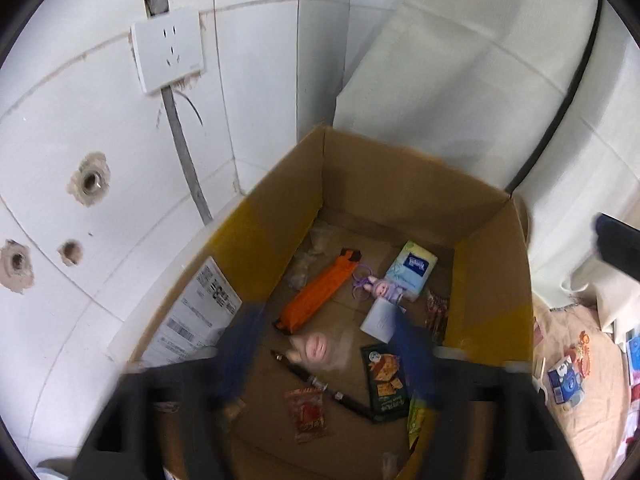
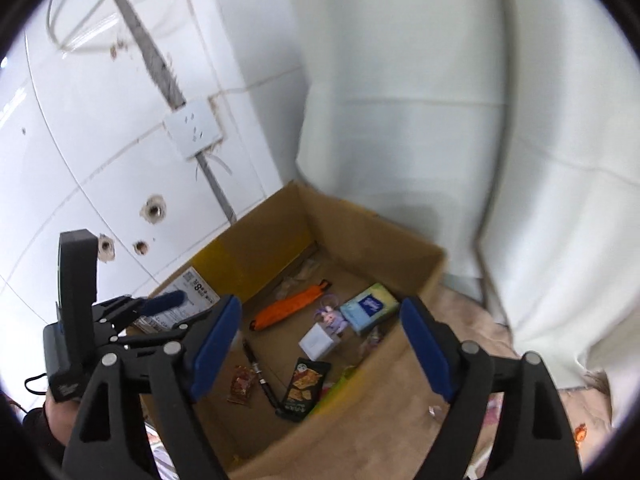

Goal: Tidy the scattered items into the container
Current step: 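Open both tools to drop the pig keychain and pen into the box, then move both tools back toward the white clip and blue tissue pack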

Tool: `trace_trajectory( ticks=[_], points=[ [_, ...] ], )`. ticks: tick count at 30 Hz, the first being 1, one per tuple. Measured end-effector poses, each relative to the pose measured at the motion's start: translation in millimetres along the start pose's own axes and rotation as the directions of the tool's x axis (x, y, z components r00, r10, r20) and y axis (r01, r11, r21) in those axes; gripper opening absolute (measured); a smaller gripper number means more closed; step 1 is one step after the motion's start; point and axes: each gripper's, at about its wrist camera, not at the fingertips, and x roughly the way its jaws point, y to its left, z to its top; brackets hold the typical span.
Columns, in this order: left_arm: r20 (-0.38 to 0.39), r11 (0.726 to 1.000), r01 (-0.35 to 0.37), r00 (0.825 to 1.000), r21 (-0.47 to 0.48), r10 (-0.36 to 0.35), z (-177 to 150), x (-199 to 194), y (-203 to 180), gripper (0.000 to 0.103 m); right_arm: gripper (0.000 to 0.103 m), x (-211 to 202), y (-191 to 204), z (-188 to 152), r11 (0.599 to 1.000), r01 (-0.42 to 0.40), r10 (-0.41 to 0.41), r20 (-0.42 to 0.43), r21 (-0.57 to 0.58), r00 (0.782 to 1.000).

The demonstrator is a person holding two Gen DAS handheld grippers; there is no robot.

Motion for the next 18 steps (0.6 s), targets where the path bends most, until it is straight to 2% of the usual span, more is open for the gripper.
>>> trace_trajectory(
  ticks=[3,8,12,16,18],
  points=[
    [0.019,0.999,0.005,1.000,0.040,-0.005,6.2,-13.4,-13.8,0.103,0.090,-31.3,-21.7,-4.9,0.997,0.067,-0.068,0.036,0.032,0.997],
    [0.102,0.993,0.088,0.990,0.074,-0.096,19.1,-56.1,-44.4,0.103,0.093,-96.5,-71.8,-22.7,0.984,0.126,-0.140,0.102,0.126,0.985],
    [0.134,0.972,0.193,0.968,0.133,-0.211,26.1,-90.1,-91.4,0.103,0.097,-149.2,-106.5,-47.1,0.960,0.218,-0.245,0.151,0.176,0.958],
    [0.150,0.962,0.217,0.959,0.167,-0.242,23.3,-104.2,-141.3,0.103,0.098,-186.7,-130.8,-76.6,0.926,0.328,-0.353,0.125,0.187,0.927],
    [0.143,0.949,0.260,0.947,0.180,-0.286,17.2,-102.9,-167.2,0.103,0.098,-198.9,-138.7,-92.0,0.910,0.367,-0.393,0.116,0.194,0.912]
  ],
)
